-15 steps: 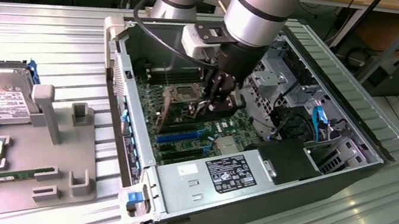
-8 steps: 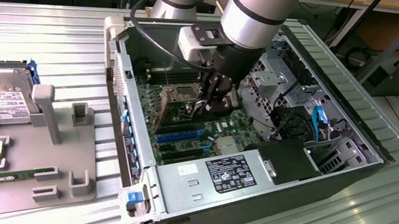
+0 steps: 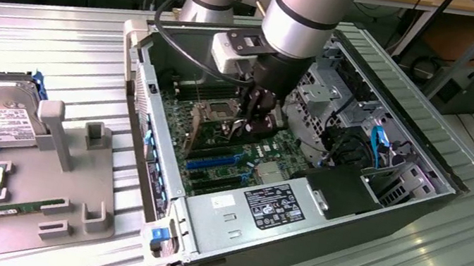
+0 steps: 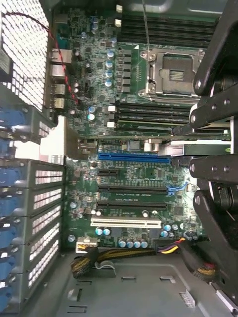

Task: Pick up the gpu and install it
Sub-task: 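Insert the gpu into the slot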

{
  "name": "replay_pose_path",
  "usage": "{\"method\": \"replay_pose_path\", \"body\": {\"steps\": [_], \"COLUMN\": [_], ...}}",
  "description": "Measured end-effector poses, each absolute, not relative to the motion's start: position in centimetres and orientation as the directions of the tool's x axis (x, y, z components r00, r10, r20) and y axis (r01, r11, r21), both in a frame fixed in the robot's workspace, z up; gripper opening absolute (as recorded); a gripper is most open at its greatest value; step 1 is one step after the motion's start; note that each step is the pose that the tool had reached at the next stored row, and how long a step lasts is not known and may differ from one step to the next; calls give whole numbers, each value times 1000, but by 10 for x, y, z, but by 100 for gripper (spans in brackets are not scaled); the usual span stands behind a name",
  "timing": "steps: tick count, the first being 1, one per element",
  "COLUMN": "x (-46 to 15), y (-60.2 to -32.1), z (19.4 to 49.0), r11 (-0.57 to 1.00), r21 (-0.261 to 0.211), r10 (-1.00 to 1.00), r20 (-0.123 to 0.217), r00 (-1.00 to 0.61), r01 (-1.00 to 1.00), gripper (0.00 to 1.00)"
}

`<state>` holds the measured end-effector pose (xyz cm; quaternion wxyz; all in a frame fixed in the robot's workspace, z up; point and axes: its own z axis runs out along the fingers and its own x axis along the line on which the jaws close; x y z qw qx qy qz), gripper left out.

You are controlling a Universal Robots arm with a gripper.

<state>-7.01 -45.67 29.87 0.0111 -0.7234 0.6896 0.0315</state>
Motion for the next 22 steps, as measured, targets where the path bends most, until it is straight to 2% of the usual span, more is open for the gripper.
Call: {"method": "replay_pose_path", "body": {"steps": [8, 22], "x": [-71, -76], "y": [-457, -457], "z": [298, 297], "r11": [-47, -46], "r21": [28, 28], "r10": [-998, -998], "r20": [-48, -48], "r00": [45, 44], "r01": [-999, -999], "gripper": [26, 26]}}
